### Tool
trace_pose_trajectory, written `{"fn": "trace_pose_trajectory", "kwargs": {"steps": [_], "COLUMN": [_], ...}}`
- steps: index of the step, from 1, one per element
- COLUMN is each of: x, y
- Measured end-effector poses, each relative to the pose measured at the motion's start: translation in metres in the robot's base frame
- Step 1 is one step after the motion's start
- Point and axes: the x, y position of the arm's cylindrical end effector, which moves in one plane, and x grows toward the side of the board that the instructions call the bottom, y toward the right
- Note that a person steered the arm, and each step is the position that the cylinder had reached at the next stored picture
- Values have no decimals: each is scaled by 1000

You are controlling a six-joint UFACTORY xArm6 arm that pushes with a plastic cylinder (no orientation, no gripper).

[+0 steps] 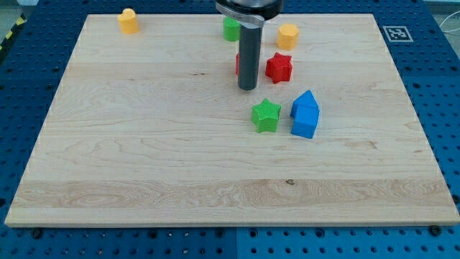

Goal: Push red star towards center right

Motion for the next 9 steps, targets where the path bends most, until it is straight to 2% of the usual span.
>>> {"fn": "trace_pose_trajectory", "kwargs": {"steps": [2, 3, 4, 7, 9], "x": [-35, -38, -35, 6, 6], "y": [9, 36, 64, 61, 101]}}
